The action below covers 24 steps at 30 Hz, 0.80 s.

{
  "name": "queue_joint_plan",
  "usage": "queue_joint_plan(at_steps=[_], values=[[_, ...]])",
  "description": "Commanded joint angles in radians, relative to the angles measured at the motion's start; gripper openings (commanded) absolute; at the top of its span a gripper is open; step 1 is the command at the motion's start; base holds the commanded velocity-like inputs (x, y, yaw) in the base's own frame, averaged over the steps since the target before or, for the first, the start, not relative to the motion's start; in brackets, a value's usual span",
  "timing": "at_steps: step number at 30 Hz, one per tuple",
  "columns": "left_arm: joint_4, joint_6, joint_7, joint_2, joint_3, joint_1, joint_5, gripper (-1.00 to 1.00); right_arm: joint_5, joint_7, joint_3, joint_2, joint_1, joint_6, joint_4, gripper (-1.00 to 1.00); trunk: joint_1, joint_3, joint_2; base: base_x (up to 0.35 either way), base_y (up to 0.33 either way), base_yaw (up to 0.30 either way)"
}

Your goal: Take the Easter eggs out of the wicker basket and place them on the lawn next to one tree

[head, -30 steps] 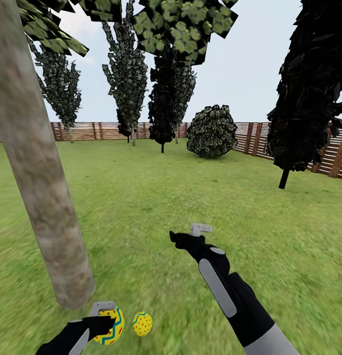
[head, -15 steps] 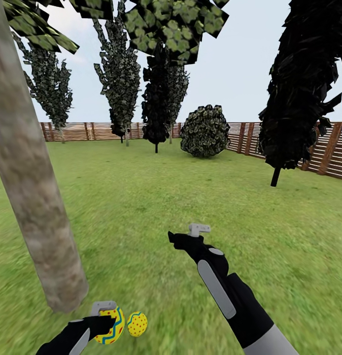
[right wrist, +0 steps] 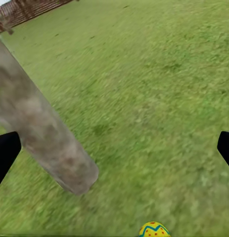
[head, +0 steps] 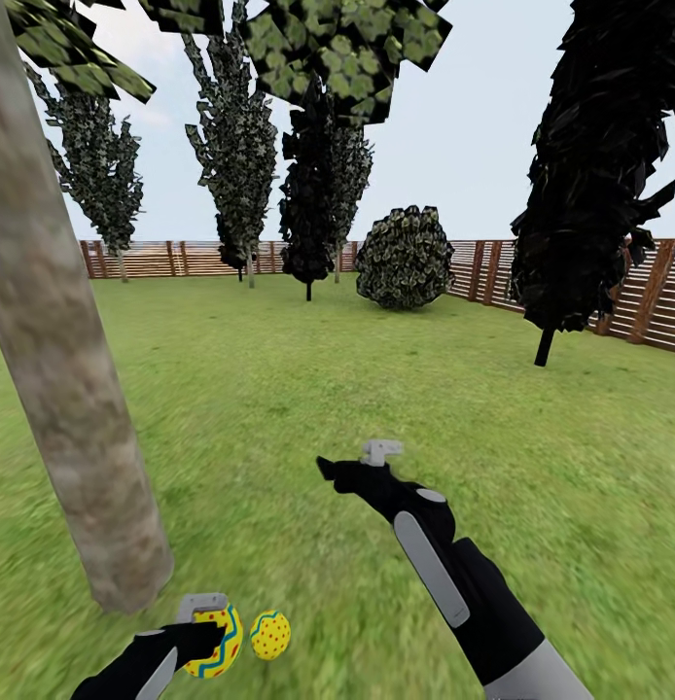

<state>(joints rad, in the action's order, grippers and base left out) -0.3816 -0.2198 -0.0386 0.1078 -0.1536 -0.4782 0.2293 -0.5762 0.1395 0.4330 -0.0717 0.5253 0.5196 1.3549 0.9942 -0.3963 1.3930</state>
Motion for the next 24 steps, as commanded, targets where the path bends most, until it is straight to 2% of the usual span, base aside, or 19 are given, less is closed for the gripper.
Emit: queue_joint_plan(at_steps=[1,7,24], values=[[-0.002,-0.003,0.003,0.001,-0.006,0.0,0.01,-1.0,-0.01,-0.004,0.0,0.0,0.001,0.004,0.001,1.0,0.004,-0.004,0.008,0.0,0.0,0.0],[-0.001,0.007,0.006,0.003,-0.003,-0.007,0.01,-1.0,-0.007,-0.025,-0.002,0.0,0.001,0.004,0.001,1.0,0.027,-0.023,0.05,0.0,0.0,0.0],[0.001,0.038,0.006,0.003,0.001,-0.011,0.01,-1.0,-0.005,-0.023,0.006,-0.003,0.001,0.004,0.0,1.0,0.092,-0.076,0.169,0.0,0.0,0.0]])
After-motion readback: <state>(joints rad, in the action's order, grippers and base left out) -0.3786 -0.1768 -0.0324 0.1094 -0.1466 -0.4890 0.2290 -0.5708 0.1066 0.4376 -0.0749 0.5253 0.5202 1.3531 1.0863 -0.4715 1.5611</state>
